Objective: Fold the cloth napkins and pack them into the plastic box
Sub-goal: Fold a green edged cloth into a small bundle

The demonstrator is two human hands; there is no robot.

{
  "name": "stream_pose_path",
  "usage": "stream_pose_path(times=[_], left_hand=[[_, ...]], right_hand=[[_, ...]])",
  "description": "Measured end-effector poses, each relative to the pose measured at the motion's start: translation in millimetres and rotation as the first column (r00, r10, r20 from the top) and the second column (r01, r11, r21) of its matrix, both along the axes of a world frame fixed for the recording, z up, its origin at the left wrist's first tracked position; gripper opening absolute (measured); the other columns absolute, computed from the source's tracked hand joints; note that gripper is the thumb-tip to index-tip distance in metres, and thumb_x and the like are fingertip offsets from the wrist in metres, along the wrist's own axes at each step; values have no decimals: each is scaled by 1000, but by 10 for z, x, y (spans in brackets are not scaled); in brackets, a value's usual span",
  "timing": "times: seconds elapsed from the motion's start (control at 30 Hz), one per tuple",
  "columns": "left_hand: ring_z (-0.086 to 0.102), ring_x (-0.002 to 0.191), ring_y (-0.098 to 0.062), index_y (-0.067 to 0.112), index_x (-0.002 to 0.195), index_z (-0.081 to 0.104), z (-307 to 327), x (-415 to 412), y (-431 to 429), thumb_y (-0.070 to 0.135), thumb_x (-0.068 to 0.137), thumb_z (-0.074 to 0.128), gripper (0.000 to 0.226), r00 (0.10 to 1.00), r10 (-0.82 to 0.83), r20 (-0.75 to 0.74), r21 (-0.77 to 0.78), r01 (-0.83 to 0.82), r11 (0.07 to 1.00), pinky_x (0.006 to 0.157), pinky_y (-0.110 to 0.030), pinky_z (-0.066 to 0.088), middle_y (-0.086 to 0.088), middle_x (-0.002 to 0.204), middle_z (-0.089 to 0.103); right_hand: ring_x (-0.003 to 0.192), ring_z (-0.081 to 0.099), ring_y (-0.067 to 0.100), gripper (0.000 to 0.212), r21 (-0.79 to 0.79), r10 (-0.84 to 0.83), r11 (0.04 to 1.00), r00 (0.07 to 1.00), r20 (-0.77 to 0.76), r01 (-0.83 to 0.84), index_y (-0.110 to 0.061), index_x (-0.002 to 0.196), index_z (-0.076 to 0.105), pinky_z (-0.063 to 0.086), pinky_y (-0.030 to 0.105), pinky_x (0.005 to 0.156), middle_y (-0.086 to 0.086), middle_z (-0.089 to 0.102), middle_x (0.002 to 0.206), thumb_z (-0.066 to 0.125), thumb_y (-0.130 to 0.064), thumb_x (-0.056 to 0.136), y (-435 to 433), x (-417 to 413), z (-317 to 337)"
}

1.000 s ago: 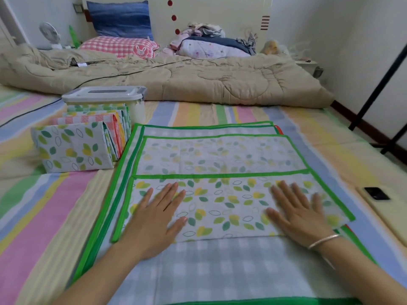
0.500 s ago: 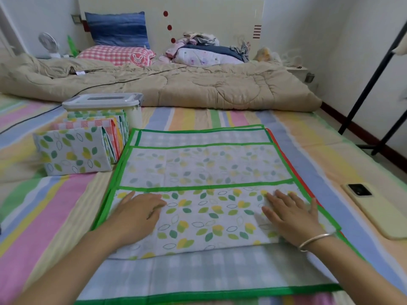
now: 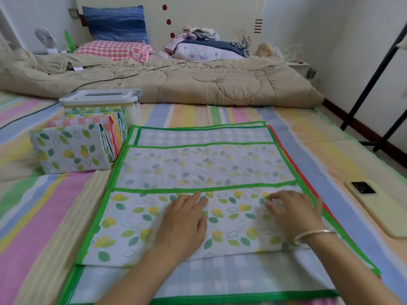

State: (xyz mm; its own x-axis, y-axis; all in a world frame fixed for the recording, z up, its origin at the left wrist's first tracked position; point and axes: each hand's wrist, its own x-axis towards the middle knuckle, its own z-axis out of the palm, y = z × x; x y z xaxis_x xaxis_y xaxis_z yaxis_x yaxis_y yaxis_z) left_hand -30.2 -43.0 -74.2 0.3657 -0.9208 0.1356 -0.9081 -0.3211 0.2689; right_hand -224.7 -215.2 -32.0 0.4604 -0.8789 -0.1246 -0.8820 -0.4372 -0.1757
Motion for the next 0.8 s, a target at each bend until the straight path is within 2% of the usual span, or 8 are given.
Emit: stream_pose_path(times=[0.07,0.2,0.33,0.43,0.57,0.67,0.73,0.8], left_hand=[[34,143,-14,28,150,43,-49,-18,41,48,94,13,66,1000,10,-5,-4,-10,1000,119,-34,26,8,158,36],[55,125,-21,22,133,63,-182,-2,61,36,95,37,48,1000,-2,11,-67,3,998,104,-45,48,3,139,59],[53,127,-24,23,133,62,-240,-19,59,36,96,37,46,996,5,94,-94,4,996,110,-56,25,2,141,58],[51,130,-24,25,132,62,-281,-33,53,36,93,40,46,998,29,63,-108,-22,994,110,-60,24,4,143,56],[48,135,-25,25,135,60,-329,-36,41,37,92,41,48,999,38,37,-125,-33,992,113,-61,24,4,147,53],[42,138,-31,24,136,58,-326,-39,41,36,93,40,48,998,50,30,-143,-45,989,114,-58,18,4,147,52],[41,138,-33,24,136,58,-312,-42,35,36,92,40,49,998,57,31,-149,-51,988,115,-59,21,3,147,52],[43,137,-34,24,135,59,-310,-42,35,36,91,40,49,997,59,44,-147,-52,988,113,-63,29,2,146,53]], right_hand=[[141,29,23,40,-78,7,997,1000,-7,-8,-39,131,50,0,58,117,-7,47,144,42,-54,95,-38,273,100],[145,17,25,46,-152,233,964,969,76,-220,-34,141,40,-7,58,117,-3,36,151,45,-44,96,-77,1082,143],[150,0,27,64,-182,415,890,908,-58,-418,-28,153,18,-7,57,117,2,10,162,46,-30,95,-263,1765,120],[150,-5,29,84,-137,463,854,853,-240,-502,-29,155,0,-7,61,116,3,-2,163,53,-27,90,-549,2113,76],[147,15,31,100,-29,469,861,817,-336,-507,-29,155,-3,-6,66,114,6,17,160,67,-41,84,-761,2363,89],[145,16,32,108,-127,442,841,803,-400,-526,-27,154,-2,2,60,117,9,24,155,72,-45,78,-783,2405,89],[142,20,33,105,-215,427,816,811,-400,-536,-25,154,1,9,54,118,10,28,152,73,-38,78,-751,2369,113],[138,29,31,87,-277,439,804,839,-321,-526,-22,153,14,19,48,114,9,38,147,66,-37,85,-667,2271,235]])
